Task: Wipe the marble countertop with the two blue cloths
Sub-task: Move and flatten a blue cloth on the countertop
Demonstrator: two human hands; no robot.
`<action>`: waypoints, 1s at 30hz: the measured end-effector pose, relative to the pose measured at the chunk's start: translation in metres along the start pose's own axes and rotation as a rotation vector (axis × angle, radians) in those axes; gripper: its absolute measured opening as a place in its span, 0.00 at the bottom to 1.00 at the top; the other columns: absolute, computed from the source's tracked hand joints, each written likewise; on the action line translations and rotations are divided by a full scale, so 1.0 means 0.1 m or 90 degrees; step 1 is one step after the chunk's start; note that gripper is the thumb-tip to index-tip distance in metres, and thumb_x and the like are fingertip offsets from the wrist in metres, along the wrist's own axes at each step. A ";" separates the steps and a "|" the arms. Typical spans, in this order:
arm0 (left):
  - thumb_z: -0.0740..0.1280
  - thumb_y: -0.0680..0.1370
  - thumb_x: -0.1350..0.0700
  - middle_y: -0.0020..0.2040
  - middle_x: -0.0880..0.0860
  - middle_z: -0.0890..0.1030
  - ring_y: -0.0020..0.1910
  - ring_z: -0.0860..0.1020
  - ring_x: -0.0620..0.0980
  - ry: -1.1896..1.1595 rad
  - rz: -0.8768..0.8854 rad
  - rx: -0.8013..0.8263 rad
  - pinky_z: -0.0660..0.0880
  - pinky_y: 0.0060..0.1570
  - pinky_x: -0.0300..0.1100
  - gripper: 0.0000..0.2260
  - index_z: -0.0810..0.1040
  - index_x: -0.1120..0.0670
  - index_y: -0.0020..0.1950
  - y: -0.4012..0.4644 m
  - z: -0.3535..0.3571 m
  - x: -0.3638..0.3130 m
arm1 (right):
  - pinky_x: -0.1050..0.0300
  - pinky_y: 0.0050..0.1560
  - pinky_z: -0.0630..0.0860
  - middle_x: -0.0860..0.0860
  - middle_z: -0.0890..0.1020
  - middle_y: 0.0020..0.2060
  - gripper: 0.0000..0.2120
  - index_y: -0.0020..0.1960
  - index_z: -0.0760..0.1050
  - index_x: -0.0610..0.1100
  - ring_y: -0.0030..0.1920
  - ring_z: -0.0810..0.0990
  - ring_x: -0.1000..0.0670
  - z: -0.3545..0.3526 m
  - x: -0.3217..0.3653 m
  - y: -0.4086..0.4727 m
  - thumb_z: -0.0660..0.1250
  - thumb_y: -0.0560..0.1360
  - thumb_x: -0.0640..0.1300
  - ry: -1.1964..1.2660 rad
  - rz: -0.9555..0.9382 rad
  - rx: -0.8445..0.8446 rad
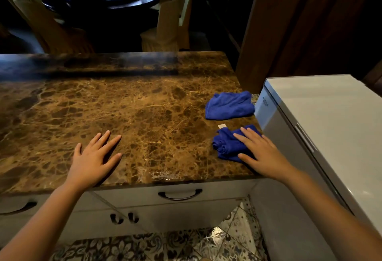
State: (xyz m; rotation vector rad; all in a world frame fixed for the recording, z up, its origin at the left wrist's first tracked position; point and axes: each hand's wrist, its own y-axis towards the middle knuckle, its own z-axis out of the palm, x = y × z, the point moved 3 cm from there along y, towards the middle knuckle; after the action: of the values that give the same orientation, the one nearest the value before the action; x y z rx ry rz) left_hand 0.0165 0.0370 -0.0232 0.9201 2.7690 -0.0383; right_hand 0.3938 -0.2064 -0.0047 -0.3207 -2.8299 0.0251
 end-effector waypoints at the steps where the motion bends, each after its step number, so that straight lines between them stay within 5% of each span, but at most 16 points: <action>1: 0.42 0.69 0.30 0.76 0.48 0.55 0.74 0.50 0.49 0.000 -0.001 0.001 0.46 0.69 0.64 0.30 0.52 0.36 0.71 0.00 0.00 0.00 | 0.48 0.71 0.47 0.55 0.51 0.74 0.35 0.72 0.48 0.59 0.71 0.44 0.57 0.02 -0.01 0.00 0.44 0.68 0.72 0.005 -0.004 -0.008; 9: 0.43 0.70 0.31 0.76 0.49 0.55 0.74 0.50 0.49 -0.003 0.000 0.000 0.46 0.69 0.64 0.30 0.54 0.36 0.71 0.00 -0.01 -0.01 | 0.48 0.70 0.39 0.60 0.37 0.69 0.43 0.68 0.37 0.65 0.70 0.37 0.57 -0.12 -0.12 0.11 0.52 0.60 0.77 0.000 -0.033 0.223; 13: 0.43 0.70 0.31 0.76 0.49 0.54 0.74 0.50 0.49 -0.005 -0.006 0.003 0.46 0.69 0.64 0.30 0.53 0.36 0.71 0.01 -0.01 -0.02 | 0.47 0.71 0.40 0.59 0.41 0.71 0.39 0.67 0.37 0.65 0.71 0.40 0.57 -0.02 0.04 0.14 0.35 0.60 0.79 -0.002 0.003 0.062; 16: 0.43 0.70 0.31 0.76 0.48 0.54 0.74 0.50 0.49 0.005 -0.007 0.007 0.46 0.69 0.64 0.30 0.53 0.36 0.71 -0.01 -0.01 -0.02 | 0.47 0.72 0.42 0.56 0.42 0.72 0.37 0.69 0.36 0.64 0.72 0.39 0.56 0.08 0.04 0.08 0.36 0.64 0.77 -0.045 -0.019 -0.001; 22: 0.42 0.70 0.30 0.76 0.48 0.54 0.74 0.50 0.49 0.004 -0.008 0.013 0.46 0.69 0.64 0.30 0.52 0.35 0.71 -0.01 -0.03 -0.02 | 0.47 0.73 0.42 0.55 0.40 0.74 0.41 0.70 0.33 0.62 0.72 0.37 0.56 0.03 -0.05 0.03 0.46 0.65 0.77 -0.066 -0.063 0.033; 27: 0.44 0.70 0.31 0.76 0.48 0.54 0.74 0.49 0.49 -0.011 -0.006 0.037 0.45 0.69 0.64 0.30 0.53 0.35 0.71 -0.01 -0.03 -0.01 | 0.44 0.71 0.40 0.56 0.40 0.72 0.36 0.68 0.34 0.66 0.72 0.37 0.55 0.00 0.08 0.03 0.38 0.64 0.77 -0.037 -0.009 0.010; 30: 0.55 0.73 0.35 0.75 0.51 0.60 0.74 0.55 0.52 -0.018 -0.015 0.052 0.48 0.68 0.66 0.27 0.60 0.40 0.71 0.05 -0.13 -0.08 | 0.40 0.70 0.40 0.53 0.45 0.75 0.35 0.72 0.43 0.62 0.73 0.39 0.53 0.00 0.23 0.09 0.36 0.67 0.74 -0.054 -0.011 -0.039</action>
State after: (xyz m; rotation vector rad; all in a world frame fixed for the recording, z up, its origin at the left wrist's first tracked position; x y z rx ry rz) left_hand 0.0227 0.0375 -0.0083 0.8982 2.7707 -0.1678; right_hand 0.3747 -0.1922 0.0010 -0.3158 -2.9214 -0.0524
